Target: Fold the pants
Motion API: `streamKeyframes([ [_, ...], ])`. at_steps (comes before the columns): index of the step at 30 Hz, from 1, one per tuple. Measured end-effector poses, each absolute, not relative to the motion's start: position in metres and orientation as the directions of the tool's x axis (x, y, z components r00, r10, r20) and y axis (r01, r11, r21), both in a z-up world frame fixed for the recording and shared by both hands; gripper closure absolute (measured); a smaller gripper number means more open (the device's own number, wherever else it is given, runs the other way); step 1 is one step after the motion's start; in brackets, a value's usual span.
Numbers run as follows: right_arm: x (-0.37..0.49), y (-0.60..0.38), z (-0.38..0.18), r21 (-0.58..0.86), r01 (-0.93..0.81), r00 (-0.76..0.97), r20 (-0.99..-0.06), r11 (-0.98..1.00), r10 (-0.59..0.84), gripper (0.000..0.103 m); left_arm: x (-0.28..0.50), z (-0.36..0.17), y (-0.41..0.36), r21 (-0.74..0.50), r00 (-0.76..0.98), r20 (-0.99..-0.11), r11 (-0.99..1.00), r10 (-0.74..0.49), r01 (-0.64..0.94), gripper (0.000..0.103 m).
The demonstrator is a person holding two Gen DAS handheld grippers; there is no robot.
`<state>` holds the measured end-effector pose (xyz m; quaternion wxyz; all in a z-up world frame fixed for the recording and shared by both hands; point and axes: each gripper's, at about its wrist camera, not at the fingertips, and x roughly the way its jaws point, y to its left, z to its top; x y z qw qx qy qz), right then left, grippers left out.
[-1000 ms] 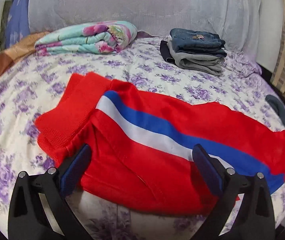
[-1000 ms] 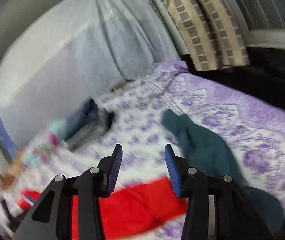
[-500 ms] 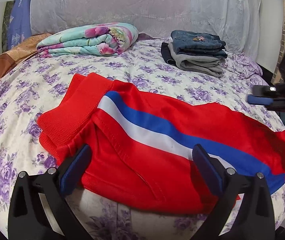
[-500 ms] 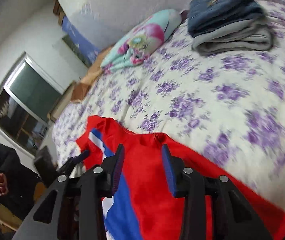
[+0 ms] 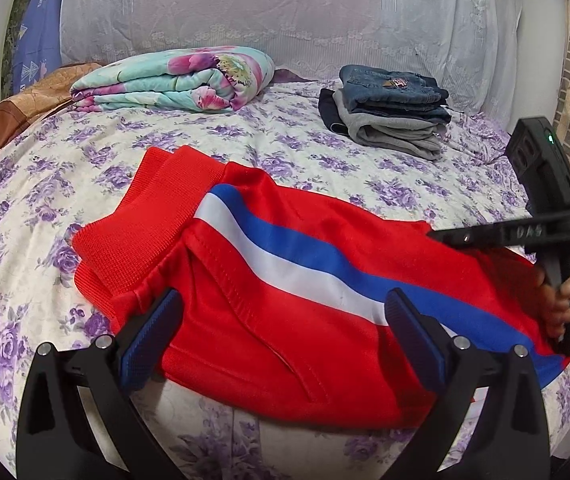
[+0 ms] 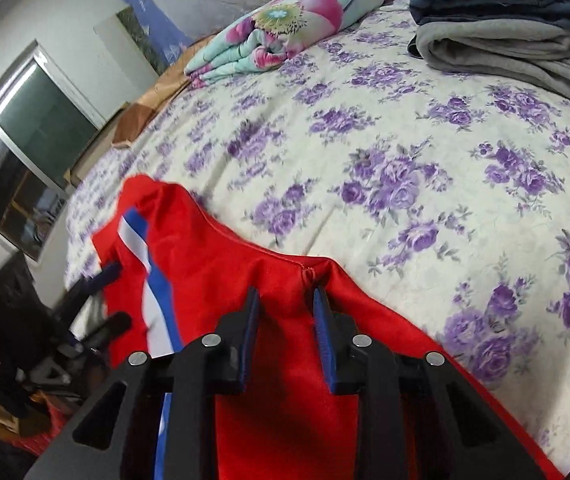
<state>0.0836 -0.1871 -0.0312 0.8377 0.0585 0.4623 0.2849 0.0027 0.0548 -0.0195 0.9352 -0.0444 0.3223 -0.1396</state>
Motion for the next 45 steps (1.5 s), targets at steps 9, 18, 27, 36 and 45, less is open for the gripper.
streamKeyframes([
  [9,0.091,-0.189,-0.004,0.283,-0.406,0.527,-0.705,0.869,0.476,0.093,0.003,-0.019,0.057,-0.191,0.756,-0.582,0.954,-0.3,0.231,0.004],
  [18,0.075,-0.208,0.014,0.262,-0.354,0.598,-0.675,0.898,0.432,0.081,0.001,-0.018,0.06,-0.212,0.761,-0.568,0.949,-0.315,0.234,0.004],
  [27,0.043,-0.203,-0.022,0.22,-0.362,0.525,-0.755,0.906,0.393,0.08,0.013,0.006,0.06,-0.049,0.811,-0.565,0.987,-0.152,0.15,0.004],
  [36,0.022,-0.257,-0.011,0.329,-0.249,0.612,-0.675,0.911,0.412,0.077,0.013,0.0,0.105,-0.124,0.771,-0.631,0.992,-0.091,0.017,0.004],
  [45,0.013,-0.263,-0.03,0.37,-0.238,0.582,-0.686,0.898,0.437,0.046,0.036,-0.023,0.037,0.181,0.752,-0.657,0.979,0.046,0.098,0.004],
])
